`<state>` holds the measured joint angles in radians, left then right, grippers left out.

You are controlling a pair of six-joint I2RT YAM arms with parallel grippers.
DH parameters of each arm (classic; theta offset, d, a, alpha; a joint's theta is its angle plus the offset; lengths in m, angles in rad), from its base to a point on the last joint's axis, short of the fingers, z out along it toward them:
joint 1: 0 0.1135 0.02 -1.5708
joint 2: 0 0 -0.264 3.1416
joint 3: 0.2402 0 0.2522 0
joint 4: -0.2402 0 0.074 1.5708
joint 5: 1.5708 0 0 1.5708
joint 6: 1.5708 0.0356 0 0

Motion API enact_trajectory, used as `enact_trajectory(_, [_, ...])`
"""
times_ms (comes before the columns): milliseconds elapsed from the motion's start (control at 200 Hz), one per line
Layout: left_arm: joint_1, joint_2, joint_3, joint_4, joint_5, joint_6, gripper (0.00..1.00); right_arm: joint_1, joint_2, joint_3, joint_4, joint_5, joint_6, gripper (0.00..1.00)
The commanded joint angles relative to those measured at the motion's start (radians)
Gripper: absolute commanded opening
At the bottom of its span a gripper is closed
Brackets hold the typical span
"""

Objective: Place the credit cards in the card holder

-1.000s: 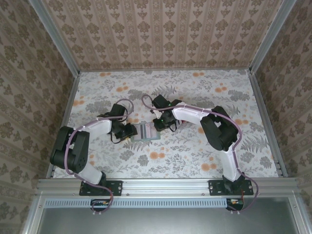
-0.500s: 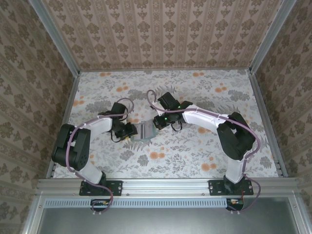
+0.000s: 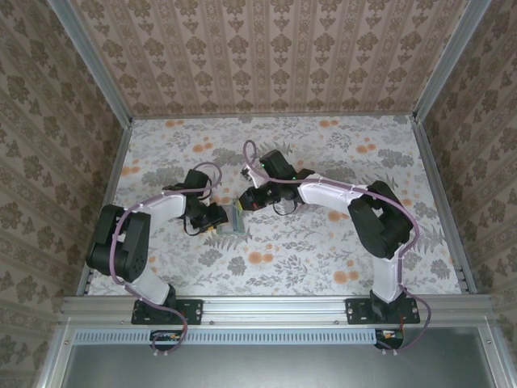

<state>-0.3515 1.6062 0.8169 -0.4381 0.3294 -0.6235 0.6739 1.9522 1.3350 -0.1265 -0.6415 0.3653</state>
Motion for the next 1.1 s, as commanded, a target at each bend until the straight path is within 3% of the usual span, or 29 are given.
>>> enact_trajectory(0, [-0.013, 0.060, -0.063, 0.177, -0.003, 0.001, 0.39, 0.031, 0.048, 0.060, 0.034, -0.049, 0.042, 0.02])
enact_trajectory(435, [0.101, -0.173, -0.140, 0.043, -0.080, -0.007, 0.34, 0.082, 0.232, 0.256, -0.098, 0.059, 0.032, 0.06])
enact_trajectory(735, [0.210, -0.491, -0.193, -0.097, -0.193, -0.003, 0.31, 0.128, 0.345, 0.406, -0.240, 0.108, -0.002, 0.10])
enact_trajectory(940, [0.243, -0.537, -0.190, -0.091, -0.139, 0.005, 0.29, 0.146, 0.369, 0.463, -0.276, 0.111, -0.005, 0.33])
enact_trajectory(1095, [0.235, -0.513, -0.184, -0.050, -0.074, 0.007, 0.29, 0.144, 0.301, 0.449, -0.296, 0.130, -0.020, 0.38])
